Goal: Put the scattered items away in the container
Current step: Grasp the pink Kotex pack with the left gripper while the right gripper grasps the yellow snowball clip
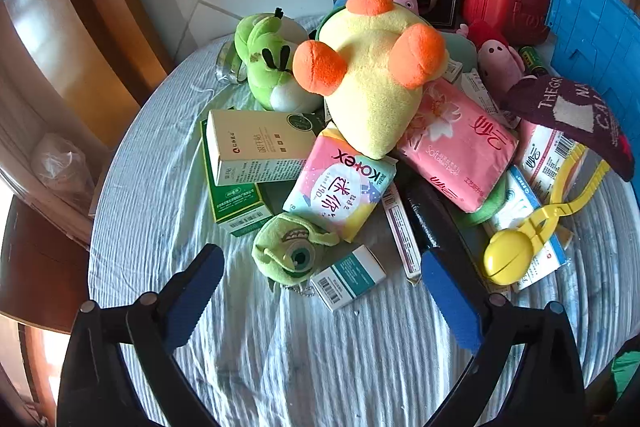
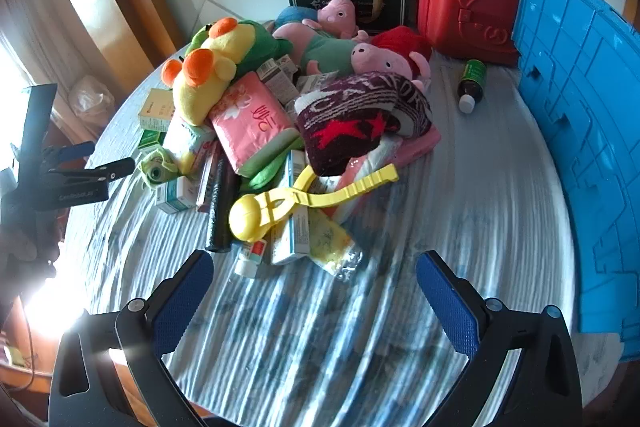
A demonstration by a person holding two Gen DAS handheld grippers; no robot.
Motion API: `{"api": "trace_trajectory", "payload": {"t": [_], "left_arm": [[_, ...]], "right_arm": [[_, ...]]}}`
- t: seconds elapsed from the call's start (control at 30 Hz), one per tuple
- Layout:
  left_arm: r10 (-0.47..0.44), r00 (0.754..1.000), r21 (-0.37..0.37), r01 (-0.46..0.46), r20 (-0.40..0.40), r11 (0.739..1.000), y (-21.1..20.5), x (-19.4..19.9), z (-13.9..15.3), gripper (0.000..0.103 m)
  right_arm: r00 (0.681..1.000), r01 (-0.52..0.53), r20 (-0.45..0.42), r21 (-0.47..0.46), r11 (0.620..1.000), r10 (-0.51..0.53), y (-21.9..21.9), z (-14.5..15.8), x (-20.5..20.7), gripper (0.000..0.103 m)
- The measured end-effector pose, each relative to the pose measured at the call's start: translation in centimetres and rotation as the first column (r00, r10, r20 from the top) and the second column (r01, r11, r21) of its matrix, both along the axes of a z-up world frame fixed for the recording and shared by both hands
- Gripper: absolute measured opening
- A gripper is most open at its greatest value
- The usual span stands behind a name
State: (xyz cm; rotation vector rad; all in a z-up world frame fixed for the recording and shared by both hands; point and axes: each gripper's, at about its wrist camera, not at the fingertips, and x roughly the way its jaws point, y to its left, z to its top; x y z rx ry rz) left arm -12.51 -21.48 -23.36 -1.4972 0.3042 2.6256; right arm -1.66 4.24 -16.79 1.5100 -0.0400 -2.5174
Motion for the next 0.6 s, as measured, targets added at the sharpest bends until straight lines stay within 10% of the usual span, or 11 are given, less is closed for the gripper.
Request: {"api": "trace_trajectory", "payload": {"t": [0.6], "left_arm": [[-0.166,0.986,-0.060,0.166,0.008,0.984,1.8,-8.1,-7.9,0.087]], "right_arm": [[0.989,0.147,0.009,-0.037,0.989,-0.146,-3.0,-7.4,-6.3,0.103]]}}
